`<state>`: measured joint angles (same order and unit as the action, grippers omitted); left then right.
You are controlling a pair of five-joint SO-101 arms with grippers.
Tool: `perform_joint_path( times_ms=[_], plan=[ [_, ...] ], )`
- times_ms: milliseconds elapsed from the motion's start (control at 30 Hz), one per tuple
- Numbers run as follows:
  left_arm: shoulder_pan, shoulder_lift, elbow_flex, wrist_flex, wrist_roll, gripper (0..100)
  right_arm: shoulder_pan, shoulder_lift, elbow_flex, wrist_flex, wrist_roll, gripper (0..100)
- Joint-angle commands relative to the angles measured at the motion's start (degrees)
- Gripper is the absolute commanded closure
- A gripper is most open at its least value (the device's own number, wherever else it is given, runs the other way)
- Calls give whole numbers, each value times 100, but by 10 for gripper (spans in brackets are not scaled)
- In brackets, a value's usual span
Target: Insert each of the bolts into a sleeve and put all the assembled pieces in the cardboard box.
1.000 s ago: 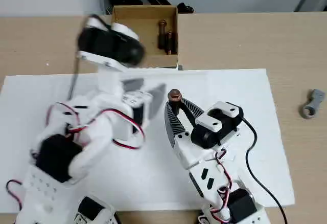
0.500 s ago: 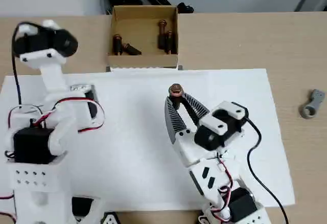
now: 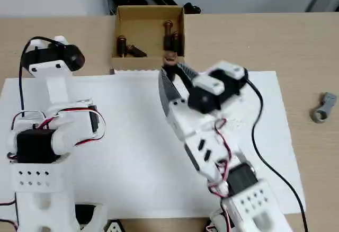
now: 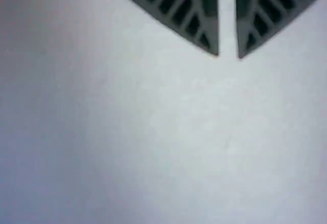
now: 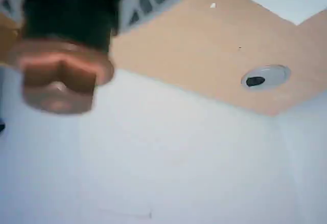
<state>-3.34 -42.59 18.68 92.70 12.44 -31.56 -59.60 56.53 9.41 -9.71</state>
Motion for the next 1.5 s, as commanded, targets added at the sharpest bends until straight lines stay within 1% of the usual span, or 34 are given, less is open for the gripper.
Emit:
perform_joint_path(
  times_ms=[0, 133, 267, 500, 633, 700, 800, 1000, 1100, 1267, 1367, 1467],
  plan=[
    [-44, -105, -40, 35, -105, 994, 189, 831, -712, -576, -53, 995],
    [-44, -105, -40, 35, -105, 994, 602, 1771, -1231, -1156, -53, 995],
    [-44, -105, -40, 114, -105, 994, 831, 2536, -1785, -1411, -53, 995],
    [-44, -105, 224, 158, -105, 994, 804, 3697, -2532, -1437, -62, 995],
    [-44, -220, 312, 123, -105, 994, 831, 4523, -3200, -1437, -62, 995],
    [-44, -484, 347, 114, -114, 994, 831, 4998, -3578, -1437, -62, 995],
    [-44, -985, 611, -167, -325, 994, 822, 5745, -4202, -1437, -62, 995],
    [-44, -2321, 1754, -870, -888, 994, 804, 7099, -5468, -1437, -79, 995],
    [-44, -3112, 2431, -1354, -1187, 994, 804, 7697, -5960, -1437, -79, 995],
    [-44, -4396, 3459, -2127, -1380, 994, 813, 8418, -6444, -1429, -62, 995],
    [-53, -4941, 3908, -2330, -1380, 994, 813, 8655, -6549, -1429, -62, 995],
    [-53, -5196, 4171, -2365, -1380, 994, 822, 8778, -6549, -1411, -62, 995]
  ],
)
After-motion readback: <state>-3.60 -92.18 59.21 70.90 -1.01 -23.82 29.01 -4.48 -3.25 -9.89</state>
